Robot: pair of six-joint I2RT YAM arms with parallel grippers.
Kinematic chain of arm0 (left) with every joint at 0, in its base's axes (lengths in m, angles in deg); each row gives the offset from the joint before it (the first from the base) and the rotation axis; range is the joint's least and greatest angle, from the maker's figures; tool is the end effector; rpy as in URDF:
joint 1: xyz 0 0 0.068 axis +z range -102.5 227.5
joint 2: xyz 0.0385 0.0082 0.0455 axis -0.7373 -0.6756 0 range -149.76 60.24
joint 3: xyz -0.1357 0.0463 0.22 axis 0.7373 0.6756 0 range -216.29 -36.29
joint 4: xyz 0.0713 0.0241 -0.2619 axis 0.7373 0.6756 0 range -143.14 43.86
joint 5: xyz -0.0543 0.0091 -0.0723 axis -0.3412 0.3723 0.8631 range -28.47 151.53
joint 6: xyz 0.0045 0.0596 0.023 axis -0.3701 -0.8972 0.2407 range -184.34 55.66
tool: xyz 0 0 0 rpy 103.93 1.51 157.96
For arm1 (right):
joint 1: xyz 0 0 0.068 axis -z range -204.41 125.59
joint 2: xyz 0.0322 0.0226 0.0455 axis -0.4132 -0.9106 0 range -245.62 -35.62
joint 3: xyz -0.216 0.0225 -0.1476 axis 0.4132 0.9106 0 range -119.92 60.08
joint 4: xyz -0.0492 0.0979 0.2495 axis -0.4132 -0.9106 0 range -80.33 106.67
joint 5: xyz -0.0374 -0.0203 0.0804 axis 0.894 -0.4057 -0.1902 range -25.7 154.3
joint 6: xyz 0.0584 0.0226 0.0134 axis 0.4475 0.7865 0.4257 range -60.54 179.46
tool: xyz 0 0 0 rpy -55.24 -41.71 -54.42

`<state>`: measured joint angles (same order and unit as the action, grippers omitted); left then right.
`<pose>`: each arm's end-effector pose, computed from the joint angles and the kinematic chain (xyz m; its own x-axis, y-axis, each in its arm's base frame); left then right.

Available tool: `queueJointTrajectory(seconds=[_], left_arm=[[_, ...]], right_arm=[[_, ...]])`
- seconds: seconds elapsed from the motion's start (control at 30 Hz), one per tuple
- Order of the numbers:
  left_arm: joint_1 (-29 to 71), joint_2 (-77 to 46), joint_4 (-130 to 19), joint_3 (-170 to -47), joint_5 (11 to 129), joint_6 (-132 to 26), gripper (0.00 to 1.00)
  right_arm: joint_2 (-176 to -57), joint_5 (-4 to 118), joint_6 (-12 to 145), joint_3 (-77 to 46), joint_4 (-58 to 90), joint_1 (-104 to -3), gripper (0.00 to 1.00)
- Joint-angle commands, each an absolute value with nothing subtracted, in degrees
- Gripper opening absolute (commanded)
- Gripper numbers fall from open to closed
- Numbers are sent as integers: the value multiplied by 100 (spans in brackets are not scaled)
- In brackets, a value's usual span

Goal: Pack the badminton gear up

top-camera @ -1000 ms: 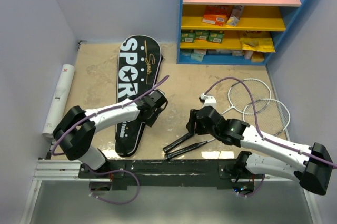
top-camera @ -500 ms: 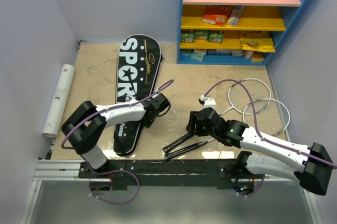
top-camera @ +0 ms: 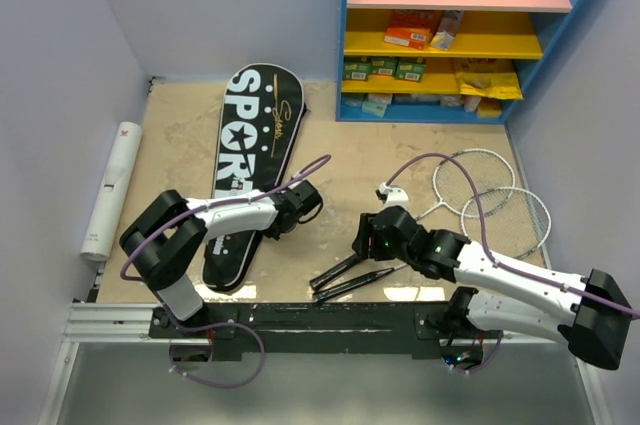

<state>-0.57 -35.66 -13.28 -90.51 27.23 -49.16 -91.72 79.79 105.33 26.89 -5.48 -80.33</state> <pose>0.2177 -0.2004 0.1259 -0.7843 0.5495 -0.2879 0.3666 0.7850 0.4995 0.1368 0.1786 0.1930 -0.7731 0.0915 -0.6276 -0.1976 0.9055 0.3754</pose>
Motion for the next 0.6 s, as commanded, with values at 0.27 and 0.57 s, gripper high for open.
queueJointTrajectory(seconds=[0.27, 0.57], left_arm=[[-58, -2644, -1745, -9517, 3542, -5230, 0], [-49, -1773, -2105, -9413, 3912, -5265, 0]], right_arm=[[-9038, 8671, 10780, 2335, -1250, -8039, 62], [-9792, 9313, 11527, 2080, -1752, -7637, 64]])
